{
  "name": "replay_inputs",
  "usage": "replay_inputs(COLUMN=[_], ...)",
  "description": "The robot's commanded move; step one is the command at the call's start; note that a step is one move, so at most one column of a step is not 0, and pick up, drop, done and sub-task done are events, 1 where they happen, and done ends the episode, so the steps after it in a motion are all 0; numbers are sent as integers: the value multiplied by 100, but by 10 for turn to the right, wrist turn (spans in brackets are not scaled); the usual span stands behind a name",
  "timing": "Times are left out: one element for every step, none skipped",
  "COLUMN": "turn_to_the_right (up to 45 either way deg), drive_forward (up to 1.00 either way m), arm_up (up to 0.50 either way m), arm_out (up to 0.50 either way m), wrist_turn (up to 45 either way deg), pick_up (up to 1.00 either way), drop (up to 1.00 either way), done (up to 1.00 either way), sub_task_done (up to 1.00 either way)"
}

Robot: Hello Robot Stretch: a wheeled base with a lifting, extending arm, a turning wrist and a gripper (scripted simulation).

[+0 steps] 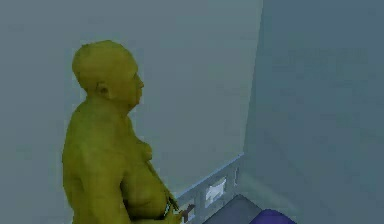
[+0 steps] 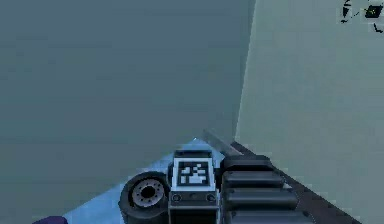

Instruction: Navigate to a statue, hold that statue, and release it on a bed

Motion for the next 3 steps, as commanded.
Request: replay_inputs(turn_to_the_right=[-30, 0, 0], drive_forward=[0, 0, 0], arm_up=[0, 0, 0], arm_out=[0, 22, 0], wrist_turn=[0, 0, 450], pick_up=[0, 0, 0], drop=[0, 0, 0], done=[0, 0, 0], sub_task_done=[0, 0, 0])
